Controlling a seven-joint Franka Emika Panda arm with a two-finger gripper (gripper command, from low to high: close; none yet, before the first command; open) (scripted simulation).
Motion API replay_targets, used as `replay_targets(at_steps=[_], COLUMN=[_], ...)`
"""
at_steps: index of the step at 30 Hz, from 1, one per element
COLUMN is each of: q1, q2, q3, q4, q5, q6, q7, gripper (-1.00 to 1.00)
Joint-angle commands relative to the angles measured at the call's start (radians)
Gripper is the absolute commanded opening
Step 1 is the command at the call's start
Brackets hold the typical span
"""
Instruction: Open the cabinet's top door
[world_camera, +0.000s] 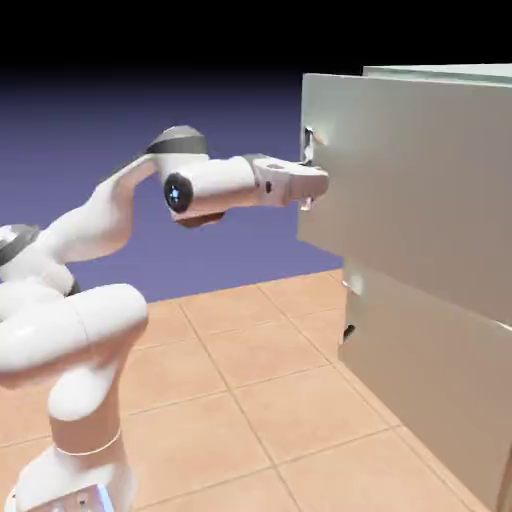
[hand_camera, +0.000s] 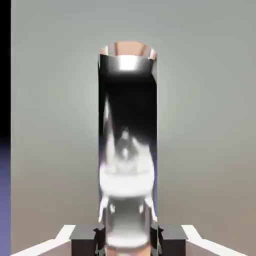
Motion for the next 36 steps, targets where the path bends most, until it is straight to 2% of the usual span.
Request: replay_targets(at_steps=[1,8,16,27,36], q1=[0.007,-0.036,-0.243,-0.524,-0.664], q2=[0.0,0.001,-0.007,-0.357,-0.683], q3=[-0.027,-0.227,-0.385,-0.63,-0.671], q4=[-0.03,-0.177,-0.241,-0.171,-0.008], q5=[-0.016,-0.141,-0.219,-0.589,-0.918], q6=[-0.043,-0.347,-0.695,-1.146,-1.336], q7=[-0.015,-0.093,-0.125,-0.425,-0.732], gripper=[-1.0,-1.0,-1.0,-1.0,-1.0])
